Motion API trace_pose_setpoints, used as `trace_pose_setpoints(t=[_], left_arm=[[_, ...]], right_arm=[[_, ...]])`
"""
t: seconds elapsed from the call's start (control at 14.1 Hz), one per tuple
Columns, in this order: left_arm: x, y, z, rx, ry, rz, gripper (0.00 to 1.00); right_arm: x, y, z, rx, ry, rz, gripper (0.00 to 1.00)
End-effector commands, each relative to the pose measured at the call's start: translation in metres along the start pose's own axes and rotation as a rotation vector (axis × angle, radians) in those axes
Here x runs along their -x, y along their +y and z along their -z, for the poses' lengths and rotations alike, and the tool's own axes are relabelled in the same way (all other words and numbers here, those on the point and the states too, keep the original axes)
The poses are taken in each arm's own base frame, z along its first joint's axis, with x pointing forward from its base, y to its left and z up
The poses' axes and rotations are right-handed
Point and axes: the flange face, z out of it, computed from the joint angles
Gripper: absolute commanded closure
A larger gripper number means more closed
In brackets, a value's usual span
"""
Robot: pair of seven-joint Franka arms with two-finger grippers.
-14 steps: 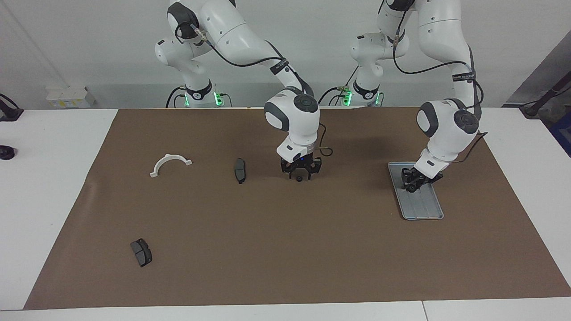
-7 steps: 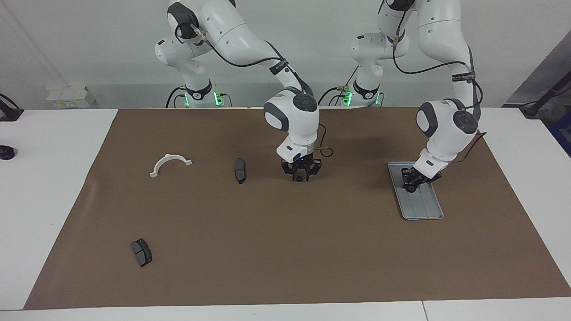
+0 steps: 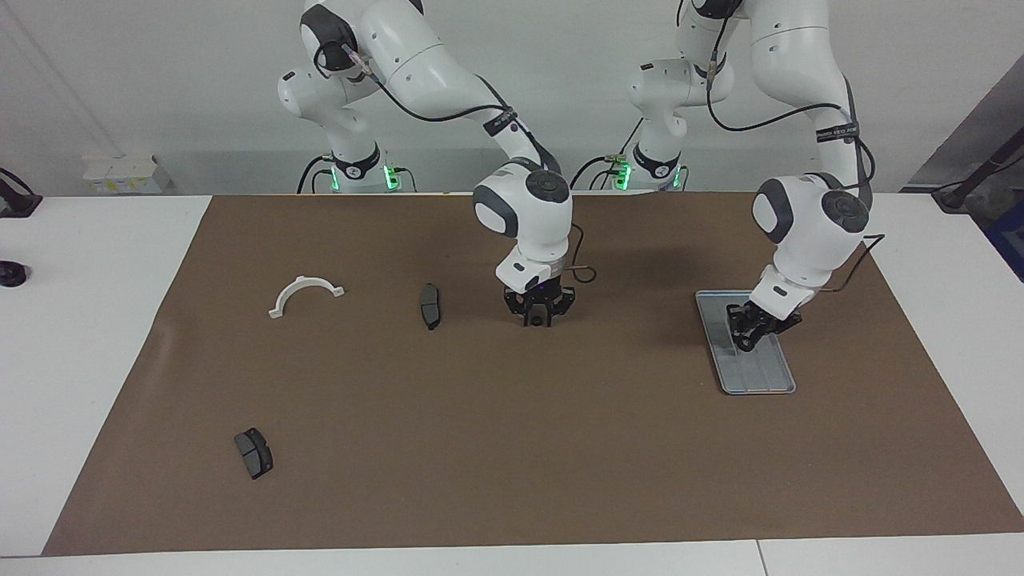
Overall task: Place bearing gear from tray to pile
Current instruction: 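Carry the gear toward the grey bracket while the left gripper carries gear centerward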
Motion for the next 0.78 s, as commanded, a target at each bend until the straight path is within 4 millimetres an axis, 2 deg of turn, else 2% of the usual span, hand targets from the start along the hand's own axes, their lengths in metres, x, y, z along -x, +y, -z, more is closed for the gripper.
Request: trace_pose_setpoints(t=[0.0,0.14,0.35,0.5,0.71], left_arm=[[-0.028,0.028,0.024,0.013,0.001,0.035,0.86],[-0.034,0.059,0.027,0.017,0.017,0.079,0.86],[-0.033,0.13,0.025,0.03,0.029,0.136,0.86],[-0.022,0.188,0.02,0.036,0.017,0.149,0.86],[-0.003,0.265,0.019,0.051,0.024,0.16,0.86]], right_arm=[[0.001,0.0,-0.002,0.005,0.016,-0.009,1.0],[-0.006,0.006,0.0,0.006,0.019,-0.02,1.0],[-0.036,0.039,0.019,-0.001,0.044,-0.075,1.0],[-0.067,0.085,0.035,-0.007,0.069,-0.116,1.0],[-0.098,0.165,0.041,0.022,0.067,-0.087,1.0]])
